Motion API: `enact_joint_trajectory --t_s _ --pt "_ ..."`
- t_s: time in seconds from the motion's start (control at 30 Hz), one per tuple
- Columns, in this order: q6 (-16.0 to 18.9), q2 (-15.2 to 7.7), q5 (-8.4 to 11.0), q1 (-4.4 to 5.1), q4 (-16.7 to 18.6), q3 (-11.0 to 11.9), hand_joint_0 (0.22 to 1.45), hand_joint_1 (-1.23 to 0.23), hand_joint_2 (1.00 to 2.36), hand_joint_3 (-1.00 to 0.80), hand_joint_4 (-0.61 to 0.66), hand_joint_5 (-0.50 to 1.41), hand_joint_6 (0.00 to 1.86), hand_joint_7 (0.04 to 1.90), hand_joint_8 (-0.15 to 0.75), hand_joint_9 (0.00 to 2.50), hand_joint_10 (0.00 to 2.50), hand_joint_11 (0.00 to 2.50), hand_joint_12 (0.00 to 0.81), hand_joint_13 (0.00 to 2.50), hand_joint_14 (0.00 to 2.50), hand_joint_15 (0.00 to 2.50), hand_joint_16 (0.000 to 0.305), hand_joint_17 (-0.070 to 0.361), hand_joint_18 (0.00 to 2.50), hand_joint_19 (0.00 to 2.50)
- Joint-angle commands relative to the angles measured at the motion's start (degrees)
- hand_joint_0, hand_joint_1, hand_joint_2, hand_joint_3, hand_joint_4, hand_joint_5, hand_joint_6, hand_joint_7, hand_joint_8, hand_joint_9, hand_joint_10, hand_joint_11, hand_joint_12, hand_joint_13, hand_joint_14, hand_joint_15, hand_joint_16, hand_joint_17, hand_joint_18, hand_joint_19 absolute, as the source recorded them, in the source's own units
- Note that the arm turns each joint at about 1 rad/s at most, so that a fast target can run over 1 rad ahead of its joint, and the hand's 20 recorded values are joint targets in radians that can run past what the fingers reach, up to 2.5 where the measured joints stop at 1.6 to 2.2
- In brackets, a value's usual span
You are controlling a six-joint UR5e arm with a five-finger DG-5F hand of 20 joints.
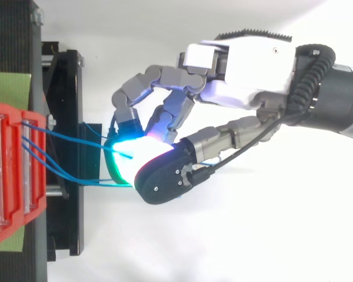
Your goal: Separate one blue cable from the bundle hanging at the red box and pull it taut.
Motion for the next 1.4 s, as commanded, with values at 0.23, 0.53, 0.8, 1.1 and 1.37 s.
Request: enact_joint_trajectory --t_s 0.23,0.53,0.8,1.1,1.37 --pt "0.0 0.0 0.13 -0.04 -0.1 0.1 0.76 -0.7 1.0 -0.5 0.04 -0.22 0.96 1.28 0.369 1.12 0.02 1.24 0.391 1.1 0.02 0.65 0.054 0.121 0.86 0.5" --pt "0.0 0.0 0.05 -0.22 -0.1 0.0 0.76 -0.7 1.0 -0.5 0.04 -0.22 0.96 1.24 0.344 1.09 0.14 1.67 0.353 1.34 0.02 1.38 0.042 0.094 0.89 0.61" --pt "0.0 0.0 -0.04 -0.57 -0.3 0.0 0.77 -0.71 1.0 -0.5 0.06 -0.22 0.96 1.21 0.343 0.97 0.85 1.5 0.331 1.34 0.5 1.69 0.041 0.092 0.96 0.76" --pt "0.0 0.0 0.22 -0.57 -0.3 0.0 0.77 -0.71 1.0 -0.5 0.06 -0.21 0.96 1.23 0.346 0.94 1.0 1.43 0.337 1.26 1.1 1.55 0.042 0.094 1.0 0.83" --pt "0.0 -0.1 0.22 -0.57 -0.3 0.0 0.77 -0.71 1.0 -0.5 0.05 -0.21 0.96 1.23 0.35 0.85 1.09 1.38 0.347 1.22 1.25 1.57 0.045 0.102 1.15 1.13"
